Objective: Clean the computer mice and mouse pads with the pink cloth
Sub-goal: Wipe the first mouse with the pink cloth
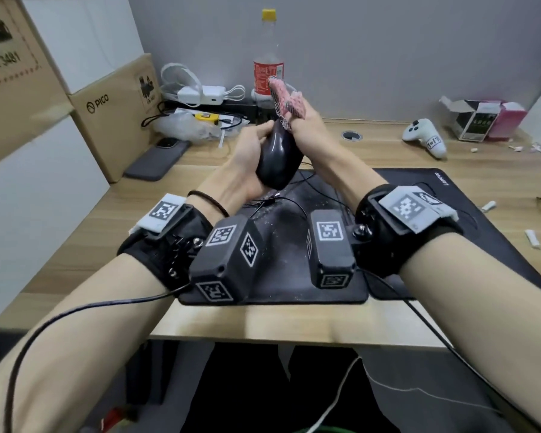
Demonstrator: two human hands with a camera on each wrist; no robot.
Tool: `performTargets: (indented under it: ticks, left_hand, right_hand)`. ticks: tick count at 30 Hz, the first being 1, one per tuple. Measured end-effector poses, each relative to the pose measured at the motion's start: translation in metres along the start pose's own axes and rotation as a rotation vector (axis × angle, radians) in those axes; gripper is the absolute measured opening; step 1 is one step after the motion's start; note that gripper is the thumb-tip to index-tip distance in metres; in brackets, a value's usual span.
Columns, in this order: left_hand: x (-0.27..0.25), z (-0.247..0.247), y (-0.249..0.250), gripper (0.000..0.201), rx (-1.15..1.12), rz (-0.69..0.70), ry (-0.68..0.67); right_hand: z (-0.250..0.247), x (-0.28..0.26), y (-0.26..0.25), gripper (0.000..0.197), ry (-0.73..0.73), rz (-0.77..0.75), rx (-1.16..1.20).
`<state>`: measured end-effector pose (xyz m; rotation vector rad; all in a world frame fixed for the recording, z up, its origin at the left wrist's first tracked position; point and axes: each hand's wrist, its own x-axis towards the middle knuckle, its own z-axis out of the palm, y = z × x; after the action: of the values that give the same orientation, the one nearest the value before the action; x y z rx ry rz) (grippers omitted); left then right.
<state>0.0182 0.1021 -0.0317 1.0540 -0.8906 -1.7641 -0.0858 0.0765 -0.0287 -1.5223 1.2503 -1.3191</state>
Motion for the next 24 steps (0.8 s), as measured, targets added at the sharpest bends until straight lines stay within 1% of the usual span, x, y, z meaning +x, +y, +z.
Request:
performTargets:
  ticks: [2,4,5,6,7,8,9,10,11,12,13,14,15,16,17,19,20,21,22,23,24]
  left_hand:
    - [-0.003,-0.003,0.005,0.035,-0.016,0.018,0.054]
    - [0.0,-0.009,0.006,0.04,-0.115,0.055,0.034]
    - [-0.002,-0.011,0.004,0.041,-0.157,0.07,0.011]
    - [-0.004,-0.012,0.002,0.043,-0.171,0.067,0.005]
    - [-0.007,-0.012,0.001,0.046,-0.133,0.093,0.018]
    - [-0.006,-0.012,-0.002,0.046,-0.083,0.121,0.023]
    - [-0.003,-0.013,-0.002,0.041,-0.083,0.105,-0.008]
    - [0.002,-0.012,0.001,0.033,-0.128,0.07,-0.019]
    - [0.003,-0.008,0.003,0.028,-0.121,0.023,-0.007]
    - [0.002,-0.004,0.004,0.028,-0.068,0.025,-0.033]
    - [-0.001,0.001,0.005,0.028,-0.011,0.057,-0.04]
    - [-0.002,0.004,0.006,0.028,0.009,0.084,-0.052]
    - [-0.005,0.006,0.007,0.028,-0.002,0.107,-0.082]
    - [-0.006,0.007,0.009,0.027,-0.023,0.138,-0.068]
    - [-0.006,0.006,0.012,0.027,-0.05,0.156,-0.072]
    - [-0.003,0.001,0.015,0.028,-0.071,0.157,-0.033]
    - [0.0,0.0,0.016,0.027,-0.079,0.151,-0.021]
    - [0.001,0.0,0.016,0.027,-0.08,0.145,-0.016]
    - [0.001,0.003,0.014,0.027,-0.076,0.14,-0.023]
    - [0.0,0.008,0.011,0.029,-0.064,0.135,-0.036]
    - [-0.001,0.013,0.008,0.032,-0.062,0.135,-0.043]
  right_hand:
    - [0.011,-0.005,-0.003,0.051,-0.087,-0.026,-0.107]
    - [0.021,-0.017,-0.005,0.057,-0.185,-0.07,-0.264]
    - [0.024,-0.022,-0.002,0.063,-0.257,-0.076,-0.326]
    - [0.027,-0.024,0.002,0.067,-0.304,-0.059,-0.374]
    - [0.029,-0.029,0.005,0.068,-0.324,-0.034,-0.389]
    - [0.028,-0.029,0.009,0.066,-0.297,-0.038,-0.374]
    - [0.026,-0.031,0.009,0.063,-0.261,-0.048,-0.308]
    - [0.022,-0.027,0.009,0.056,-0.203,-0.054,-0.19]
    - [0.014,-0.022,0.008,0.041,-0.122,-0.043,-0.094]
    - [0.008,-0.017,0.007,0.027,-0.015,0.011,0.001]
    - [-0.001,-0.014,0.003,0.019,0.077,0.064,0.048]
    - [-0.009,-0.011,0.004,0.015,0.149,0.11,0.044]
    - [-0.017,-0.012,0.003,0.014,0.189,0.14,0.034]
    - [-0.024,-0.011,0.007,0.015,0.211,0.172,0.029]
    - [-0.03,-0.011,0.009,0.021,0.219,0.185,0.026]
    - [-0.041,-0.015,0.012,0.044,0.237,0.192,-0.038]
    - [-0.043,-0.017,0.014,0.048,0.247,0.178,-0.084]
    - [-0.042,-0.019,0.012,0.045,0.239,0.159,-0.125]
    - [-0.039,-0.017,0.01,0.036,0.206,0.14,-0.149]
    - [-0.031,-0.017,0.005,0.027,0.162,0.119,-0.112]
    - [-0.021,-0.016,0.001,0.022,0.123,0.112,-0.054]
